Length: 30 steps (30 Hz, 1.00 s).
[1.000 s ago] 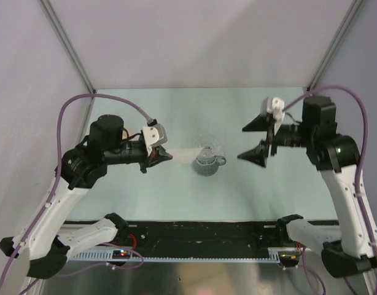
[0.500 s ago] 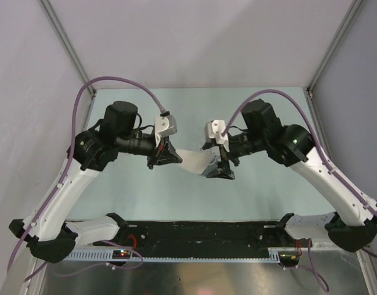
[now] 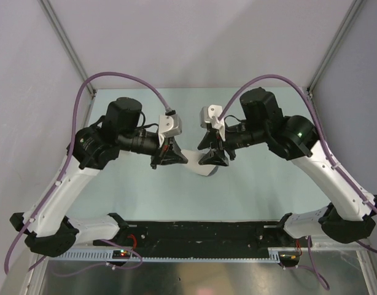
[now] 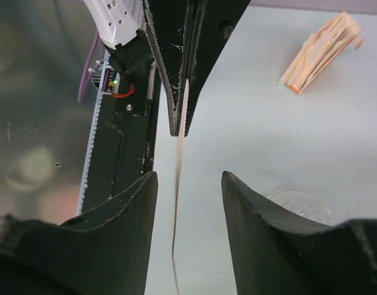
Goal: Place the coffee filter in the dripper
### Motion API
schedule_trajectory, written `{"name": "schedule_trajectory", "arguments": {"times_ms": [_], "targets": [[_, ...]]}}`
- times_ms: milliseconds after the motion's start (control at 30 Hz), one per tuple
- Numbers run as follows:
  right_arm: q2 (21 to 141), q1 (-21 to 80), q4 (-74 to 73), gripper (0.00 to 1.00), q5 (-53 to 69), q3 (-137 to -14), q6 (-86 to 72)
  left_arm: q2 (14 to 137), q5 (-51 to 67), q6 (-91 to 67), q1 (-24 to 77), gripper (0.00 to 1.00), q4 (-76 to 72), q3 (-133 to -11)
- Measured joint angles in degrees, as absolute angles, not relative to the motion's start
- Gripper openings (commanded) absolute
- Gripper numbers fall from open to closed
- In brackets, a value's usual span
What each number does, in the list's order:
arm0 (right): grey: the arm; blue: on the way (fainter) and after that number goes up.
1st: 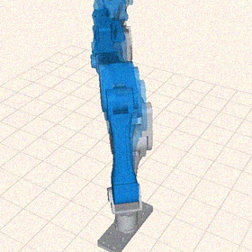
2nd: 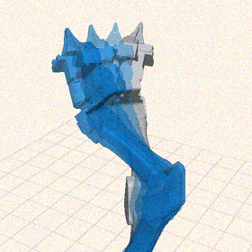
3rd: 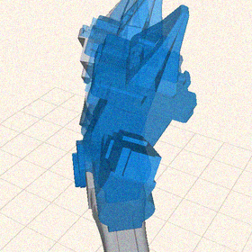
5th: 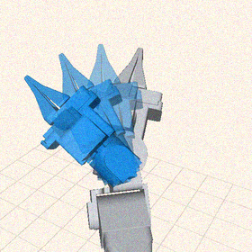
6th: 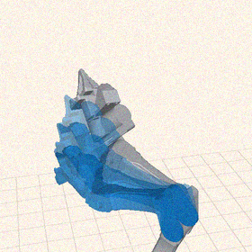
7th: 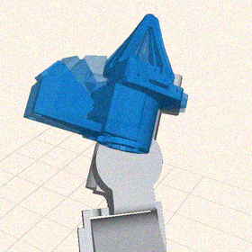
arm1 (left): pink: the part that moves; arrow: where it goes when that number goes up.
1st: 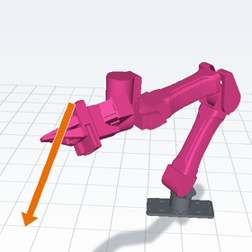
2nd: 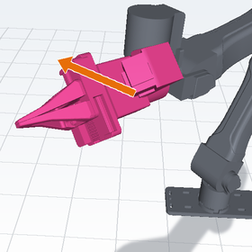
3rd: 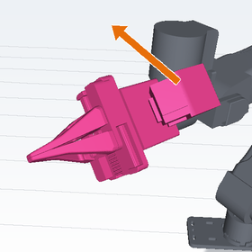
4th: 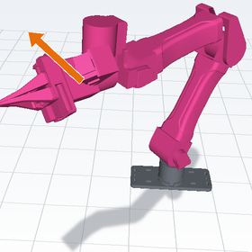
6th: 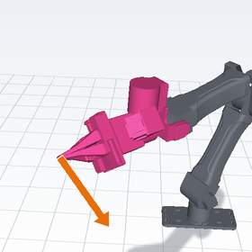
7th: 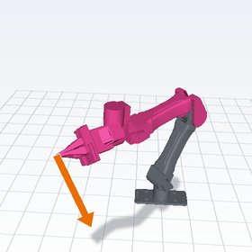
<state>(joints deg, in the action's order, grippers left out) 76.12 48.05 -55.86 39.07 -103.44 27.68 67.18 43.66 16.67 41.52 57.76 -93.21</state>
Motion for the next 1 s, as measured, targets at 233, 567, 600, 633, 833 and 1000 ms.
{"name": "schedule_trajectory", "arguments": {"times_ms": [233,567,600,633,833,1000], "targets": [[79.5,48.7,-56.9,0.04,40.9,-103.4,25.0,68.7,43.7,16.4,41.5,0.13,57.8,-93.5],[79.7,44.6,-48.6,0.0,47.0,-101.2,13.5,61.9,47.6,11.8,32.6,0.67,51.7,-86.5],[79.5,43.7,-45.9,0.0,47.9,-100.2,11.4,60.3,48.0,10.9,31.6,0.66,50.2,-84.9],[79.3,42.7,-43.1,0.0,48.9,-99.2,9.2,58.0,48.4,9.8,30.6,0.63,47.8,-82.7],[76.5,40.5,-30.9,0.0,54.3,-93.7,1.3,48.3,52.0,2.4,26.4,0.55,35.1,-76.7],[72.9,40.1,-28.2,0.0,58.3,-92.0,0.9,46.6,55.9,-0.6,26.1,0.4,29.2,-76.7]]}}
